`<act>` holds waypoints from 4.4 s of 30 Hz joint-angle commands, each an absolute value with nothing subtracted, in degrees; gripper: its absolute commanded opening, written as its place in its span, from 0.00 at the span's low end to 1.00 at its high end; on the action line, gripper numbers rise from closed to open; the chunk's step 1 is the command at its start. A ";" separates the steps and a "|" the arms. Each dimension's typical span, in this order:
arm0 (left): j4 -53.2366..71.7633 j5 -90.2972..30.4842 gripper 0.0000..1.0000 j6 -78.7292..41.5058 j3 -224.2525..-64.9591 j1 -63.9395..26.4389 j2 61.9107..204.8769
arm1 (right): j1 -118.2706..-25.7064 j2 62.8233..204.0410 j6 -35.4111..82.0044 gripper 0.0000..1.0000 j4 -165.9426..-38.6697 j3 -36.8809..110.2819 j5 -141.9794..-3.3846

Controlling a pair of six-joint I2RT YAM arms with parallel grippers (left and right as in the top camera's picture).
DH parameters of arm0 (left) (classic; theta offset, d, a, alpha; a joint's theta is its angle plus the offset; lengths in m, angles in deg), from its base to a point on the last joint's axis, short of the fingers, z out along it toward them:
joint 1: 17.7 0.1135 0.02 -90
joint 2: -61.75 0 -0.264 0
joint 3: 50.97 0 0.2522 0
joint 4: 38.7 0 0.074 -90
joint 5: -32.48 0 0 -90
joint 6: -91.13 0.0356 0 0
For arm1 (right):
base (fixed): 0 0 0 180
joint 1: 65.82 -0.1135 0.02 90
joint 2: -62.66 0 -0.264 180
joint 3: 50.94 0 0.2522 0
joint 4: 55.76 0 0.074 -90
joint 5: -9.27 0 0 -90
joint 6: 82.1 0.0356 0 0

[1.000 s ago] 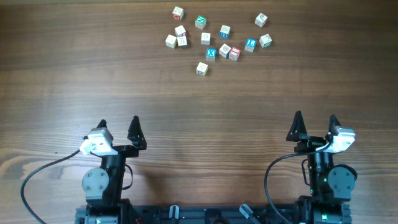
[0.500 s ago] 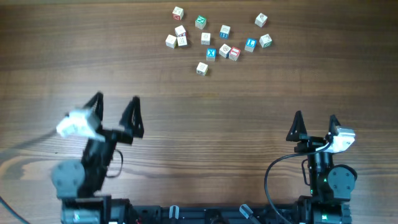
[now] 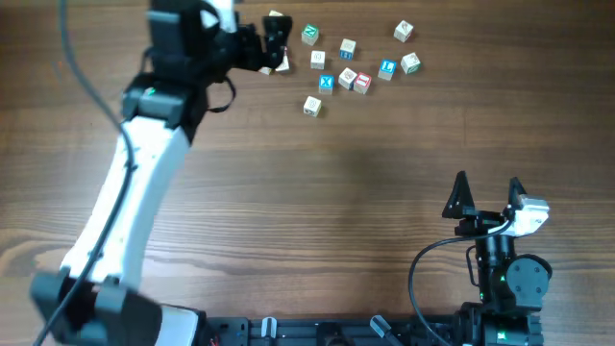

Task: Form a tower
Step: 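Reach the left gripper to a cream O block and grasp it, then carry the cream block to the table center and release it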

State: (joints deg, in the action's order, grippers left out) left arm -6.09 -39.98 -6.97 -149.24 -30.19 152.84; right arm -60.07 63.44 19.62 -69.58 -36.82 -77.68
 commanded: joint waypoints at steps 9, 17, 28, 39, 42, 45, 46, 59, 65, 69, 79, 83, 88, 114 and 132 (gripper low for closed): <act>-4.32 -43.48 1.00 -3.43 -150.22 -35.11 168.70 | -60.31 63.09 19.95 1.00 -69.40 -36.88 -76.80; -5.15 -56.59 1.00 11.89 -150.22 -43.87 181.82 | -60.31 63.09 19.97 1.00 -69.40 -36.88 -76.80; -9.52 -56.97 0.72 11.61 -150.22 -43.96 187.46 | -60.31 63.09 19.97 1.00 -69.40 -36.88 -76.80; -9.94 -57.66 0.39 11.39 -150.24 -43.96 187.44 | -60.31 63.09 19.95 1.00 -69.40 -36.88 -76.80; -8.50 -57.66 0.27 11.19 -150.24 -43.96 186.39 | -60.31 63.09 19.97 1.00 -69.40 -36.88 -76.80; -5.87 -57.64 0.25 11.19 -150.24 -43.96 183.74 | -60.31 63.09 19.97 1.00 -69.40 -36.88 -76.80; -4.12 -57.62 0.25 10.73 -150.24 -44.07 181.97 | -60.31 63.09 19.97 1.00 -69.40 -36.88 -76.80; 21.36 -57.51 0.18 -26.47 -149.72 -57.32 171.70 | -60.31 63.09 19.97 1.00 -69.40 -36.88 -76.80; 10.13 -64.42 0.18 -38.56 -142.88 -63.52 173.71 | -60.31 63.09 19.97 1.00 -69.40 -36.88 -76.80; 8.64 -69.84 0.17 -43.47 -140.72 -64.51 175.48 | -60.31 63.09 19.97 1.00 -69.40 -36.88 -76.80; 7.79 -71.72 0.18 -44.76 -140.67 -64.51 175.57 | -60.31 63.09 19.95 1.00 -69.40 -36.88 -76.80; 8.20 -73.49 0.18 -44.76 -140.67 -64.51 176.33 | -60.31 63.09 19.97 1.00 -69.40 -36.88 -76.80; 7.13 -73.45 0.21 -44.79 -140.67 -64.53 177.27 | -60.31 63.09 19.95 1.00 -69.40 -36.88 -76.80; 0.29 -73.88 0.35 -35.32 -140.67 -67.55 178.56 | -60.31 63.09 19.95 1.00 -69.40 -36.88 -76.80; -0.21 -73.88 0.35 -35.52 -140.69 -67.50 178.56 | -60.31 63.09 19.97 1.00 -69.40 -36.88 -76.80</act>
